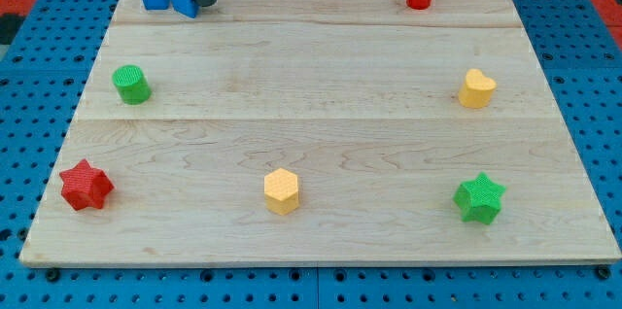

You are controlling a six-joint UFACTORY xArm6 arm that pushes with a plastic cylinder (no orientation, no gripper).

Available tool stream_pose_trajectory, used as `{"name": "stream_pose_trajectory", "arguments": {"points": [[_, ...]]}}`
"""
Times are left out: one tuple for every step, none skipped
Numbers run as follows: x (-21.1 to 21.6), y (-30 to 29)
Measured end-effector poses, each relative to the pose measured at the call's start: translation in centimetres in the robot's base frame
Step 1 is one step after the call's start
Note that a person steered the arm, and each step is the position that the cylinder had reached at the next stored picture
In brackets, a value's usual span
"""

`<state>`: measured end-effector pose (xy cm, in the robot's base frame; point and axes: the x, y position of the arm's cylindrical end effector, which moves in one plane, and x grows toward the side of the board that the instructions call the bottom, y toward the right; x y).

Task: Place the red star close to the red circle

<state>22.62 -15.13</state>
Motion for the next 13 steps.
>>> {"name": "stream_pose_trajectory", "arguments": {"points": [[0.1, 0.2], [0.1, 0.2], [0.5, -0.5], [2.5, 1.8], [5.2, 5.1], [6.9, 9.6], [10.9, 12.8], [15.0, 11.4], [19.2, 9.2], [24.5, 6.7], [29.4, 5.4], [32.8, 2.4], [35.0, -2.0]]}}
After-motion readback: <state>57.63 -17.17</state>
